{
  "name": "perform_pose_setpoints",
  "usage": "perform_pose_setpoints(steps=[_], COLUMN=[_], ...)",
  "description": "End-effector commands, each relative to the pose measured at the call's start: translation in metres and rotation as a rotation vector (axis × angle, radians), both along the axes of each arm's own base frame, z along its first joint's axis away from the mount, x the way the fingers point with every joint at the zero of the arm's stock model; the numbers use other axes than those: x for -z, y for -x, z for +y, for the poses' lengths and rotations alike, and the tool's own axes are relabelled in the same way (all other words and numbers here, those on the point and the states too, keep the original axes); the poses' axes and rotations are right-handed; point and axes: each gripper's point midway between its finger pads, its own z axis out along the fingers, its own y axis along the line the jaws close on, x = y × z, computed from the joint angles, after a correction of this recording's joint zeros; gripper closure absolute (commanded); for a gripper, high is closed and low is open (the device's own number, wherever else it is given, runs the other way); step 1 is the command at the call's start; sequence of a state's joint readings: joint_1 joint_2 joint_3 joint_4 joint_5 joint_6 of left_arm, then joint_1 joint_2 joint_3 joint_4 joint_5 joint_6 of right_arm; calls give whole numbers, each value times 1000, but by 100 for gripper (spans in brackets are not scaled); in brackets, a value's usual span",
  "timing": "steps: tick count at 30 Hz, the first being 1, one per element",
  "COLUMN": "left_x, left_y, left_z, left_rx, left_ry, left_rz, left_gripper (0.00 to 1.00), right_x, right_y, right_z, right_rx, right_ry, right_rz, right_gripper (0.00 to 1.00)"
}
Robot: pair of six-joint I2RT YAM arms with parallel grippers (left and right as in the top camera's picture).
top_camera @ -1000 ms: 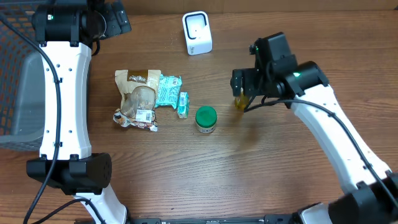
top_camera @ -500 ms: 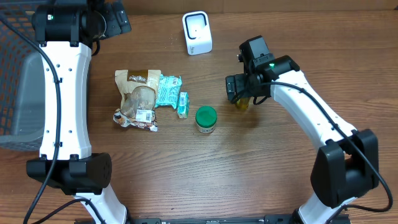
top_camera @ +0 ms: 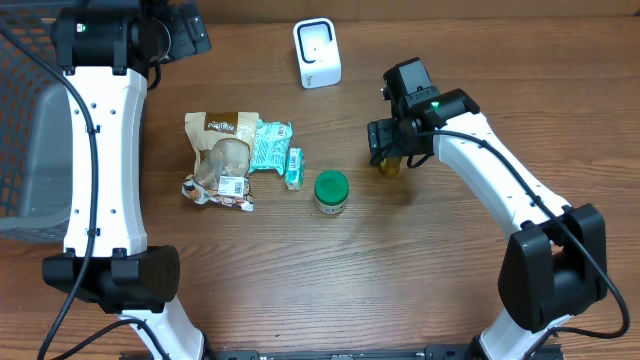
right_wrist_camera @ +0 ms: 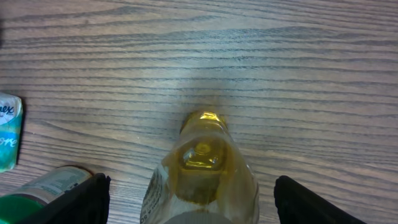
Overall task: Scan the item barcode
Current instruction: 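Lower the right gripper over the yellow bottle cap to grasp it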
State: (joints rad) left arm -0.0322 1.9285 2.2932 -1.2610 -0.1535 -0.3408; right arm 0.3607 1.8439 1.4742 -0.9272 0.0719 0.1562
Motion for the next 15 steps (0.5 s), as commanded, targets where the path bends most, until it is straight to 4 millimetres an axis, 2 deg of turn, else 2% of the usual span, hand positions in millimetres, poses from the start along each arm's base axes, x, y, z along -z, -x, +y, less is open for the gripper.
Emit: perform_pose_setpoints(steps=[1,2,3,4,10,15], left_x=[-10,-10,-10,-10,-10,-10], left_y=[0,0,0,0,0,0], left_z=[0,0,0,0,0,0], left_rx=[-3,-3,-3,-3,-3,-3], left_ry=[1,1,1,1,1,1], left_rz=[-26,-26,-26,-26,-26,-26], left_gripper=[0,0,0,0,0,1], right_x=[-1,-2,-2,-2,-3,-3], right_y=[-4,-4,-4,-5,-7,-7], right_z=[-2,-2,-2,-1,-1,-1], right_rx=[4,5,5,5,7,7], right_ry=[10,9,9,7,4,4], right_rz=[-14,-14,-15,-19,-28,-27], right_gripper=[18,15,1,0,0,13])
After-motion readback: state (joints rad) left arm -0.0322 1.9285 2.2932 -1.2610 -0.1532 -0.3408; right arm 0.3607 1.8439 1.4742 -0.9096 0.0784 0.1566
